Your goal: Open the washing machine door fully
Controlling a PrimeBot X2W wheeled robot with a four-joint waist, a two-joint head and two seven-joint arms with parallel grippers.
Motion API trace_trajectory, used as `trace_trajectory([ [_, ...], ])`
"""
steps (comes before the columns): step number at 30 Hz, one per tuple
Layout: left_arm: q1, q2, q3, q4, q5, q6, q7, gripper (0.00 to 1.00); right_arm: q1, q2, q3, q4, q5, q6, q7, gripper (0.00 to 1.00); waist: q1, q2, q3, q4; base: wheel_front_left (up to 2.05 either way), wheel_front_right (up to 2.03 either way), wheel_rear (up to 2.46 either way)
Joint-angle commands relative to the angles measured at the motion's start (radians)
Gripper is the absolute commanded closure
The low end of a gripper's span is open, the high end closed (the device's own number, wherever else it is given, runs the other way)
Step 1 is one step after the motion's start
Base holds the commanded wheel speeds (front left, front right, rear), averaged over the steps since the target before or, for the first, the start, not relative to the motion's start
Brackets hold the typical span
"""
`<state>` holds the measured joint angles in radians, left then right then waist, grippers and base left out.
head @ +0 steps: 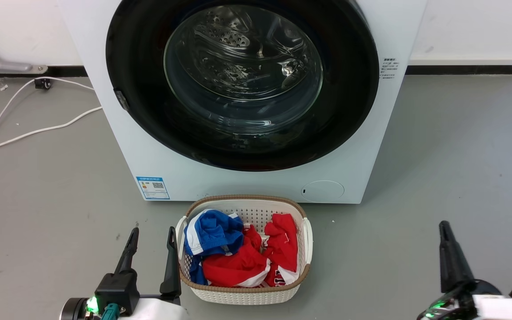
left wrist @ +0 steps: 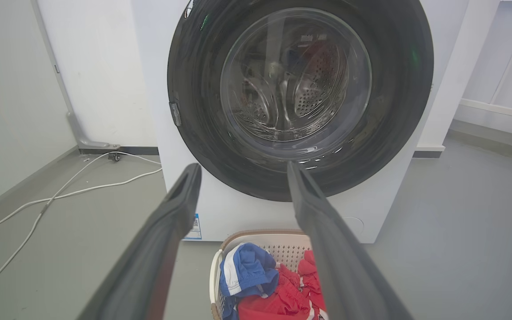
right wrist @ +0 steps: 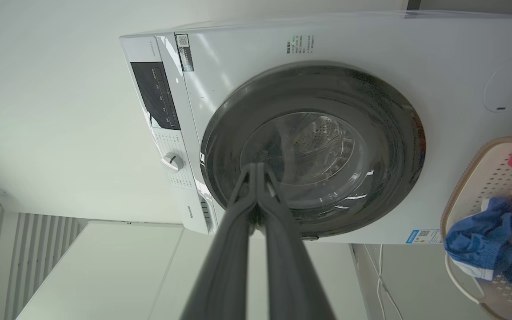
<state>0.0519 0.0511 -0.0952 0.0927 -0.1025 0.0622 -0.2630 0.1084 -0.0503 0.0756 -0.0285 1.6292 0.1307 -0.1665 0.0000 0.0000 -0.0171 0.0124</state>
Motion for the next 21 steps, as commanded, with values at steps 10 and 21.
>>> trace_trajectory([
  [10,0.008,-0.001,0.002,-0.007,0.009,0.015,-0.003,0.00,0.049,-0.001,-0.136,-0.049,0.157,0.000,0.212,1.00,0.0000,0.0000,0.008,-0.005,0.00,0.00,0.00],
  [21,0.000,-0.001,0.006,-0.012,0.024,0.021,-0.003,0.00,0.047,0.000,-0.123,-0.037,0.153,0.000,0.248,1.00,0.0000,0.0000,0.019,0.000,0.00,0.00,0.00],
])
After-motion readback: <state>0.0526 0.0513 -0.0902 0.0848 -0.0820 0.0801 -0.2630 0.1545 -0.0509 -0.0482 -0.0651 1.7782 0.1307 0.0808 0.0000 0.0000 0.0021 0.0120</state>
